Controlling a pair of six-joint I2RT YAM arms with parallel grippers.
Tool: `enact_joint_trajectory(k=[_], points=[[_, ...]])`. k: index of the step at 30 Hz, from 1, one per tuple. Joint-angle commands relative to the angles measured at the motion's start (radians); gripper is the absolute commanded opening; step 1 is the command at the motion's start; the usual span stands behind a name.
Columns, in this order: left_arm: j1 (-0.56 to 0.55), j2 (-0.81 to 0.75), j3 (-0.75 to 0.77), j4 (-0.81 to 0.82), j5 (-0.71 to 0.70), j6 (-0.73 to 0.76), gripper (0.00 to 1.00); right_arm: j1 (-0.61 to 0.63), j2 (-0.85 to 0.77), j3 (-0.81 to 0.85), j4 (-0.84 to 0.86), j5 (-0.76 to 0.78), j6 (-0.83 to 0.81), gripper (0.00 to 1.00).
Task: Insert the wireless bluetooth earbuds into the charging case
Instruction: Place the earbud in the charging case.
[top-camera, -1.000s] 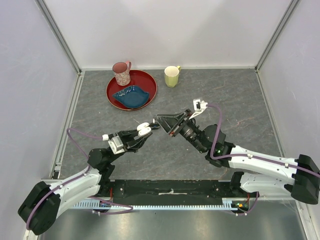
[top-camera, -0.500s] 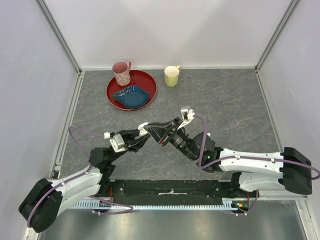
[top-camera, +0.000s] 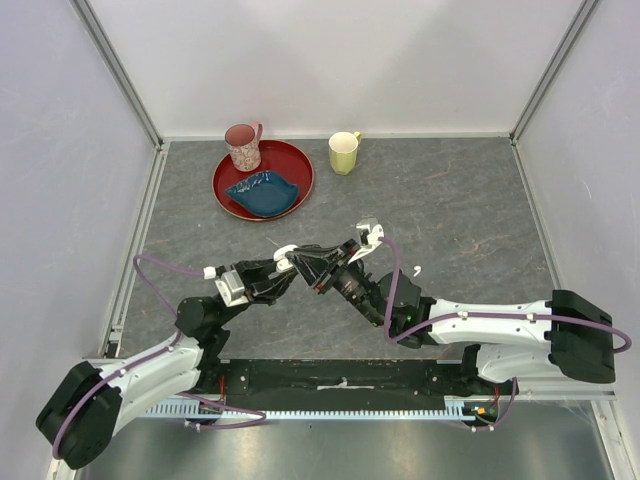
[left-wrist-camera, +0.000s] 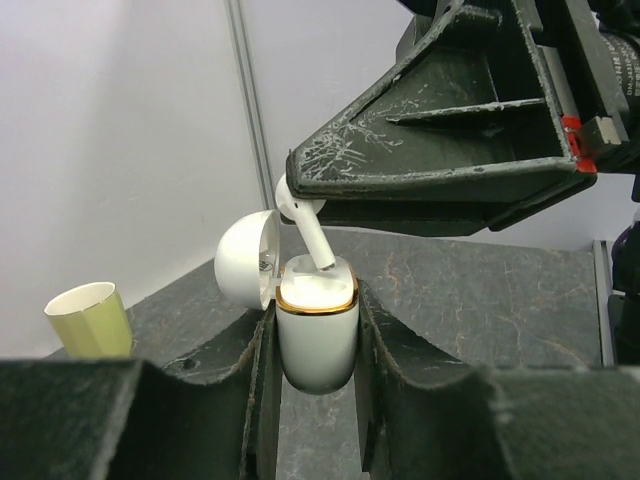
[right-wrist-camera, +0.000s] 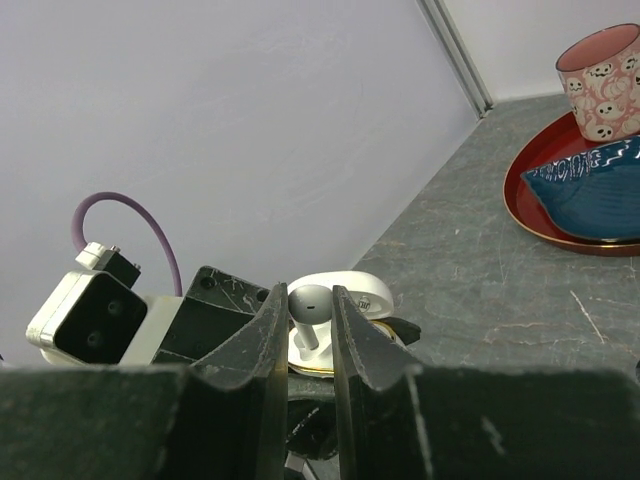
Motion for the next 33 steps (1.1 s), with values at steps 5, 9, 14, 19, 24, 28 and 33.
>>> enact_joint_trajectory(k=[5, 9, 14, 19, 24, 28, 33], points=[[-0.004, -0.024, -0.017, 0.165, -0.017, -0.020, 0.02, 0.013, 0.025, -0.006, 0.095, 0.009, -0.013, 0.00], [-0.004, -0.024, -0.015, 0.163, -0.017, -0.023, 0.02, 0.015, 0.033, 0.000, 0.099, 0.002, -0.009, 0.00], [-0.004, -0.027, -0.017, 0.162, -0.018, -0.026, 0.02, 0.021, 0.044, -0.003, 0.113, -0.001, -0.006, 0.00], [-0.004, -0.027, -0.015, 0.160, -0.018, -0.032, 0.02, 0.023, 0.051, -0.007, 0.138, 0.004, 0.000, 0.00], [-0.006, -0.024, -0.015, 0.160, -0.018, -0.037, 0.02, 0.024, 0.050, -0.006, 0.155, 0.001, 0.000, 0.00], [-0.006, -0.025, -0.012, 0.160, -0.017, -0.037, 0.02, 0.024, 0.062, -0.001, 0.150, 0.001, 0.005, 0.00], [-0.006, -0.022, -0.011, 0.160, -0.017, -0.038, 0.02, 0.029, 0.076, 0.000, 0.155, -0.004, 0.008, 0.00]])
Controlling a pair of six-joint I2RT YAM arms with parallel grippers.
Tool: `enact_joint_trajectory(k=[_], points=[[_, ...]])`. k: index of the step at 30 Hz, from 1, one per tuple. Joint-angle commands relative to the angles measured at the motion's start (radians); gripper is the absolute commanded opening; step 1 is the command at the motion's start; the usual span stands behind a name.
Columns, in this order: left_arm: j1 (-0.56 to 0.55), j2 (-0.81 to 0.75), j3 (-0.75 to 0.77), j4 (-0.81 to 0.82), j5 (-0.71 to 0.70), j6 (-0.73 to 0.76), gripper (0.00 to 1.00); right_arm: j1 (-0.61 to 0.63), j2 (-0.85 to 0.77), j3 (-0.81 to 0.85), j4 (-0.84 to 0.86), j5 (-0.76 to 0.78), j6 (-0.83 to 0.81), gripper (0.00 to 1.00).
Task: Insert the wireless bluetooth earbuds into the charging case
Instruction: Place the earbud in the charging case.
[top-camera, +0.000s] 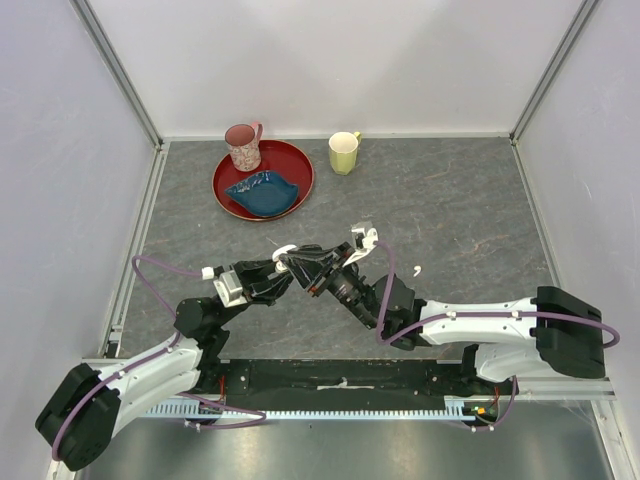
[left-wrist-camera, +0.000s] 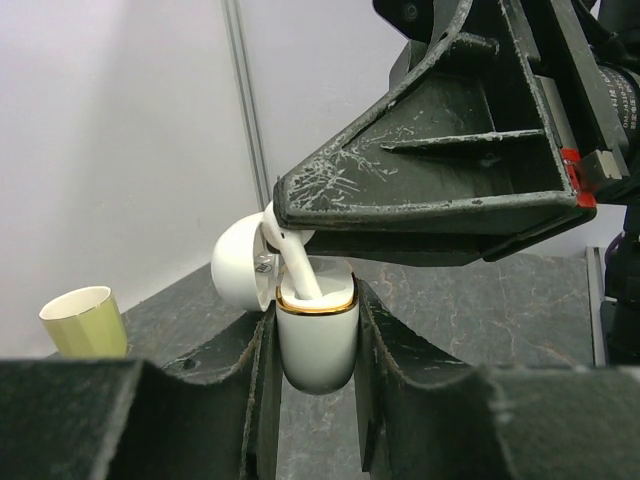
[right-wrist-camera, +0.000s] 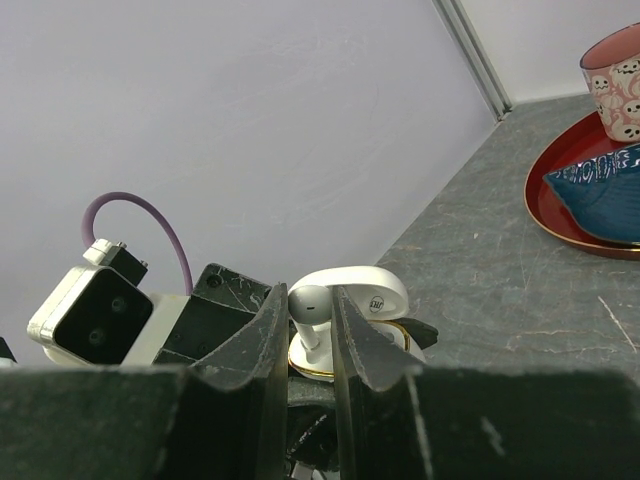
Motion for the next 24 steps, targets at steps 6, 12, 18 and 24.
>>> enact_joint_trajectory(k=[6, 12, 18, 24], points=[[-0.007, -0.008, -0.008, 0.160, -0.018, -0.025, 0.02, 0.016, 0.024, 0.003, 0.049, -0.002, 0.004, 0.00], [-0.007, -0.012, -0.006, 0.166, -0.041, -0.028, 0.02, 0.037, 0.006, -0.005, 0.010, 0.021, -0.039, 0.00], [-0.007, -0.014, -0.006, 0.168, -0.058, -0.028, 0.02, 0.057, -0.009, -0.003, -0.050, 0.012, -0.076, 0.00], [-0.007, -0.015, -0.006, 0.171, -0.061, -0.028, 0.02, 0.070, -0.018, -0.008, -0.076, 0.020, -0.089, 0.00]])
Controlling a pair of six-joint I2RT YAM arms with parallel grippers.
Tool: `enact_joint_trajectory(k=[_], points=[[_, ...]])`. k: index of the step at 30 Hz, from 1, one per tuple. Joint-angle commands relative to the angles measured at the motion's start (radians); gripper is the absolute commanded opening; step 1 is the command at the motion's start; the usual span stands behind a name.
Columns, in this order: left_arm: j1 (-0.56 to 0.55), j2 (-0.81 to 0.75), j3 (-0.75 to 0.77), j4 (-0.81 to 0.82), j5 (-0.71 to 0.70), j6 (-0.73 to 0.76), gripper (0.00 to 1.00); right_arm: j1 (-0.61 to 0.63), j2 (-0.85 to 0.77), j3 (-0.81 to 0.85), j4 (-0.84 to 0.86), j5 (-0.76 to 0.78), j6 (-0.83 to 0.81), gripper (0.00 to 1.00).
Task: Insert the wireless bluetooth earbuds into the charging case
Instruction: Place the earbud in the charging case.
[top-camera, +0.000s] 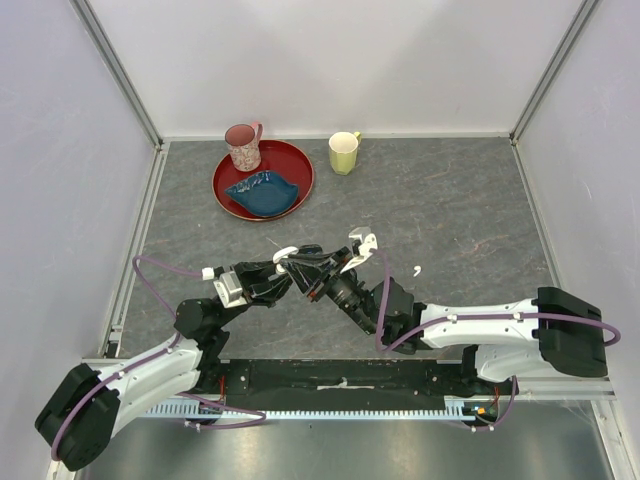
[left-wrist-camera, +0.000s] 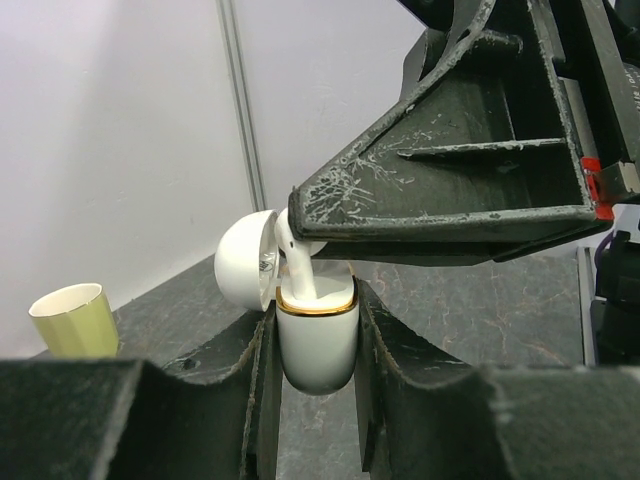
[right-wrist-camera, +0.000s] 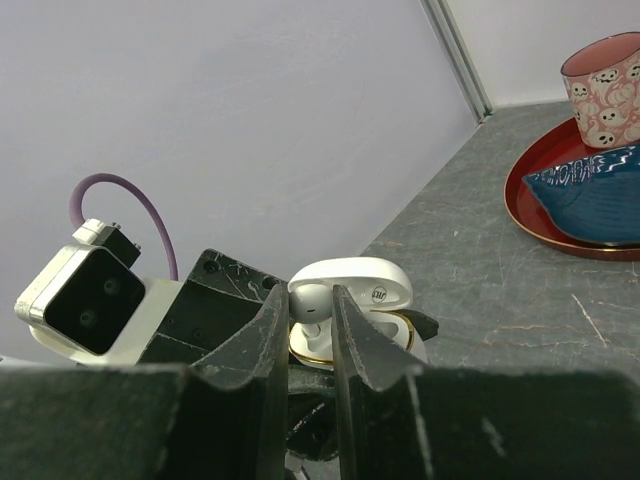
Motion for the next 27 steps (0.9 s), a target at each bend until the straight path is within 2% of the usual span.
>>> enact_joint_trajectory(k=[1, 9, 10, 15, 16, 18, 19, 21, 27], points=[[-0.001, -0.012, 0.002, 0.171, -0.060, -0.017, 0.02, 0.029, -0.018, -0.008, -0.066, -0.028, -0.024, 0.00], [-0.002, -0.015, 0.001, 0.171, -0.059, -0.018, 0.02, 0.031, -0.024, 0.013, -0.132, -0.031, -0.033, 0.00], [-0.002, -0.017, 0.001, 0.170, -0.060, -0.018, 0.02, 0.033, -0.027, 0.018, -0.144, -0.031, -0.030, 0.05], [-0.002, -0.028, -0.002, 0.159, -0.059, -0.014, 0.02, 0.034, -0.050, 0.043, -0.225, -0.025, -0.026, 0.14], [-0.002, -0.029, -0.002, 0.157, -0.056, -0.014, 0.02, 0.033, -0.053, 0.046, -0.233, -0.025, -0.026, 0.19], [-0.002, -0.031, -0.002, 0.156, -0.054, -0.012, 0.02, 0.033, -0.061, 0.056, -0.256, -0.026, -0.021, 0.23], [-0.002, -0.032, -0.002, 0.156, -0.051, -0.012, 0.02, 0.033, -0.064, 0.061, -0.264, -0.025, -0.023, 0.30], [-0.002, -0.035, -0.002, 0.154, -0.048, -0.012, 0.02, 0.033, -0.072, 0.075, -0.285, -0.023, -0.015, 0.36], [-0.002, -0.040, 0.001, 0.145, -0.036, -0.014, 0.02, 0.033, -0.089, 0.098, -0.313, -0.003, -0.009, 0.63]])
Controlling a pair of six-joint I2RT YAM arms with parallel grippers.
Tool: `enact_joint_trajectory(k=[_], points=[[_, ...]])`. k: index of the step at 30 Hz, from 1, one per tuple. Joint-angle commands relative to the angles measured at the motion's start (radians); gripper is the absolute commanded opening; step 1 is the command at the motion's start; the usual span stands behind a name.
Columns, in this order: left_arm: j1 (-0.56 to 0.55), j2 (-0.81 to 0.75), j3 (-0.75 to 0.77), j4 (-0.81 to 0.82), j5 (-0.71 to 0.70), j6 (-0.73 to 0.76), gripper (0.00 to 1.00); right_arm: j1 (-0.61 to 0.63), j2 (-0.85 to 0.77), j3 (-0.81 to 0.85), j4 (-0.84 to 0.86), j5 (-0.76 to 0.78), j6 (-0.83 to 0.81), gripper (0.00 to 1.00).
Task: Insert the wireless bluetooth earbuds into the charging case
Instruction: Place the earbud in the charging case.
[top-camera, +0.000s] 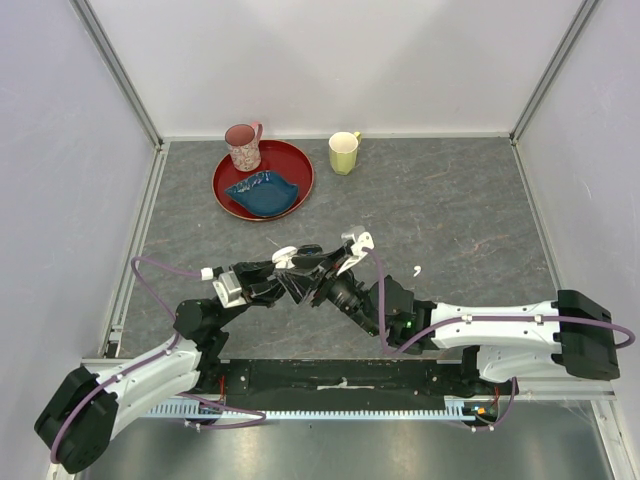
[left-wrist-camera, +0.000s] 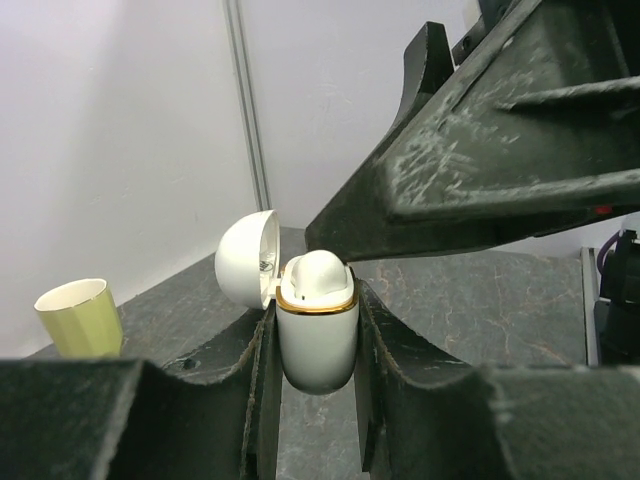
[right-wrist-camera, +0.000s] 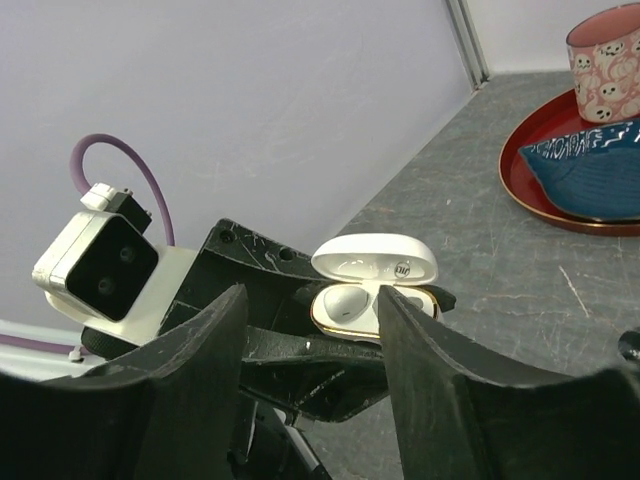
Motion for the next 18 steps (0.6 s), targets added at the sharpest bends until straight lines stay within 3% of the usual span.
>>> enact_joint_trajectory(k=[1, 8, 11, 15, 18], points=[[-0.001, -0.018, 0.003, 0.171, -0.024, -0.014, 0.02, 0.005, -0.025, 0.037, -0.076, 0.016, 0.004, 0.69], [-0.001, -0.044, 0.001, 0.126, -0.023, 0.003, 0.02, 0.007, -0.168, 0.008, -0.090, 0.187, -0.056, 0.82], [-0.001, -0.061, -0.003, 0.111, -0.032, 0.014, 0.02, 0.002, -0.252, 0.034, -0.215, 0.313, -0.043, 0.92], [-0.001, -0.087, -0.011, 0.086, -0.038, 0.025, 0.02, -0.056, -0.349, 0.069, -0.546, 0.621, 0.013, 0.95], [-0.001, -0.107, -0.016, 0.063, -0.041, 0.031, 0.02, -0.209, -0.392, 0.115, -0.879, 0.638, 0.163, 0.95]])
